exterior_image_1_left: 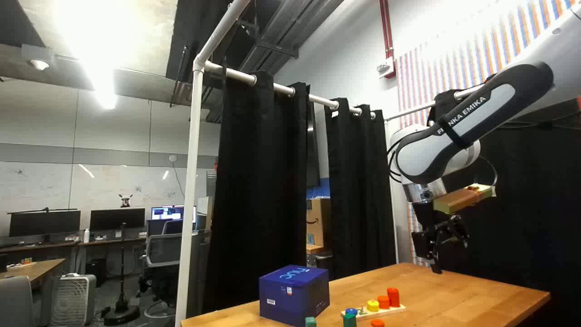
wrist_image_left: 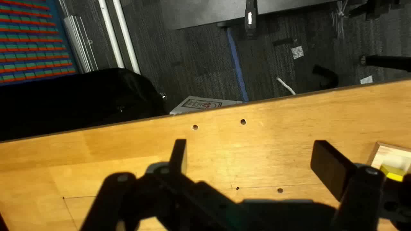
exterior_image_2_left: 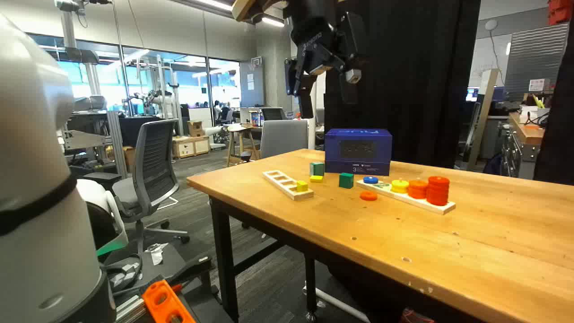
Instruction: Pick up an orange circle and put it on the table.
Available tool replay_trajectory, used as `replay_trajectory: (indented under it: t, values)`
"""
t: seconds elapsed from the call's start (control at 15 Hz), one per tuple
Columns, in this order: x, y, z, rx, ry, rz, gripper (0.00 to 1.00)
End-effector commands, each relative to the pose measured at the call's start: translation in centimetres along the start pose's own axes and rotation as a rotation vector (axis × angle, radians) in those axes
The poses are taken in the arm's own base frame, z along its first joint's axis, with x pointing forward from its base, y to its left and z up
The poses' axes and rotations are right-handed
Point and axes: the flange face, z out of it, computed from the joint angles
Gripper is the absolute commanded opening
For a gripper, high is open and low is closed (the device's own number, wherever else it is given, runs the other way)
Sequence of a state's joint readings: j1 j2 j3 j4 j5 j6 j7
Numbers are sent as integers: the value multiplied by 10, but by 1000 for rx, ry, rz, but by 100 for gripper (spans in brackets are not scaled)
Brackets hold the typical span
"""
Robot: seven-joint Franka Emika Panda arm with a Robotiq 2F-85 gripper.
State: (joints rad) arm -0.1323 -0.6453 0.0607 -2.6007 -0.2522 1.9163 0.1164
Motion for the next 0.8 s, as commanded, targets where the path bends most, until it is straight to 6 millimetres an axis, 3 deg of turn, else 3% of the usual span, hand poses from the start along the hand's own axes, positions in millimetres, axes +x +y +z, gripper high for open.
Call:
replay_trajectory:
  t: [0.0,0.47,0.73]
  values:
    - [0,0,-2,0,2,1,100]
    - [0,1,-3,0,6,2,100]
    - [13,6,-15,57,38,43,100]
